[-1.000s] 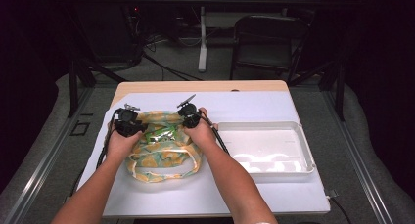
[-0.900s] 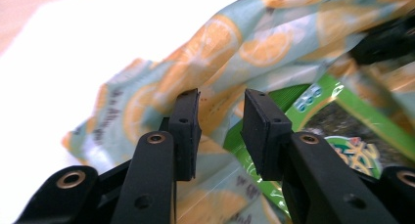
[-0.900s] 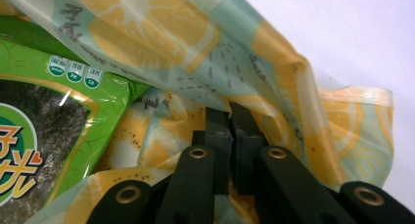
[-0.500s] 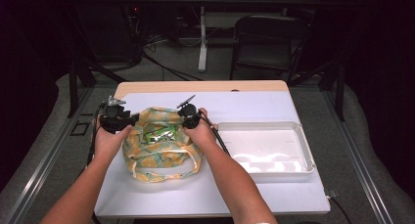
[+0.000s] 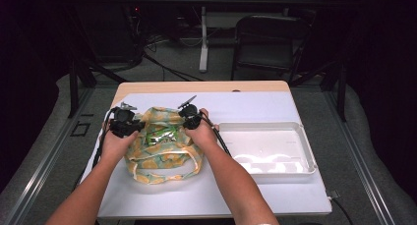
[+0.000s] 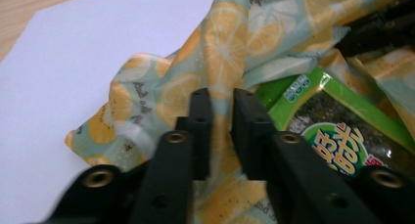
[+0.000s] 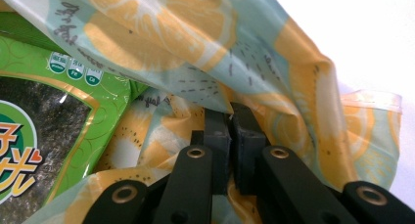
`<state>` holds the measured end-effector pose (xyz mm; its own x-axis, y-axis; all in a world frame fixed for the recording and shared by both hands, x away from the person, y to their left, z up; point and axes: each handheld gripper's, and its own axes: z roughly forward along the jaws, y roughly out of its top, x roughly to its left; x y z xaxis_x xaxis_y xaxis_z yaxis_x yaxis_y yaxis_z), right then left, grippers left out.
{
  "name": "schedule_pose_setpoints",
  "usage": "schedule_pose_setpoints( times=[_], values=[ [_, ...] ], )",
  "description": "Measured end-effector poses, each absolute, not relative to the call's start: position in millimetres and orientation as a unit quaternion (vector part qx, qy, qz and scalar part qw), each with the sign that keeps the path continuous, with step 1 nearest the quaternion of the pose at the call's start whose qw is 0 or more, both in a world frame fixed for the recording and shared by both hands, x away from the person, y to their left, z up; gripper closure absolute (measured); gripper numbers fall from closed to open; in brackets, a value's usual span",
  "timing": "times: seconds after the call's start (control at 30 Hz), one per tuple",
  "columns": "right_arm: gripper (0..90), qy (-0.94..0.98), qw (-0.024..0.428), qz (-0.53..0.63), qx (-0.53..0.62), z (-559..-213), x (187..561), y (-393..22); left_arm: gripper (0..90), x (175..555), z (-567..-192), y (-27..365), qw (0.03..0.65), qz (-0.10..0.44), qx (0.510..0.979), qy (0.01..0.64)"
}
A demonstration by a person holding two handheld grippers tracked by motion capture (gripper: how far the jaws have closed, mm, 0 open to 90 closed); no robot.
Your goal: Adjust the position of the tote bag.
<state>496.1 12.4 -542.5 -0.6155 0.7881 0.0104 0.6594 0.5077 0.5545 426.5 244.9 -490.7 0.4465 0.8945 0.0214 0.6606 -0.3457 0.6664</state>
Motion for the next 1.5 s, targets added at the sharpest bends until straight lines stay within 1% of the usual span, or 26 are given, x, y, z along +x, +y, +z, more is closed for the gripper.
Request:
schedule_pose_setpoints(
  times=[0.1,0.17,0.27,0.3,0.43,0.53,0.63,0.9,1.23,1.5],
  values=[
    [86.7,0.859,0.121,0.264,0.422,-542.9,496.0,12.1,86.9,420.5,-484.5,244.0,0.313,0.203,0.79,0.487],
    [86.7,0.854,0.123,0.271,0.428,-544.2,495.3,13.2,86.8,416.5,-478.9,243.1,0.327,0.2,0.788,0.482],
    [86.8,0.859,0.12,0.264,0.423,-543.1,495.8,12.5,80.2,412.6,-477.0,239.6,0.34,0.186,0.789,0.477],
    [86.8,0.859,0.12,0.264,0.423,-543.1,495.8,12.5,79.3,411.6,-477.4,238.1,0.333,0.18,0.797,0.471],
    [86.8,0.858,0.12,0.265,0.423,-543.3,495.5,12.9,83.0,411.1,-484.8,230.8,0.318,0.17,0.811,0.461],
    [86.8,0.858,0.12,0.264,0.423,-543.1,495.5,12.7,83.3,414.0,-493.2,226.9,0.296,0.16,0.824,0.456],
    [86.8,0.86,0.119,0.263,0.42,-542.9,495.5,12.3,89.6,418.6,-501.5,225.6,0.264,0.171,0.831,0.46],
    [86.6,0.858,0.121,0.268,0.421,-543.4,495.1,12.1,90.0,434.9,-520.2,232.8,0.201,0.172,0.834,0.485],
    [84.4,0.858,0.118,0.274,0.418,-543.7,493.3,11.9,89.9,445.9,-534.0,239.8,0.179,0.161,0.826,0.509],
    [77.3,0.855,0.114,0.291,0.413,-534.3,487.4,7.9,89.4,447.7,-537.7,240.3,0.18,0.158,0.823,0.515]
  ],
)
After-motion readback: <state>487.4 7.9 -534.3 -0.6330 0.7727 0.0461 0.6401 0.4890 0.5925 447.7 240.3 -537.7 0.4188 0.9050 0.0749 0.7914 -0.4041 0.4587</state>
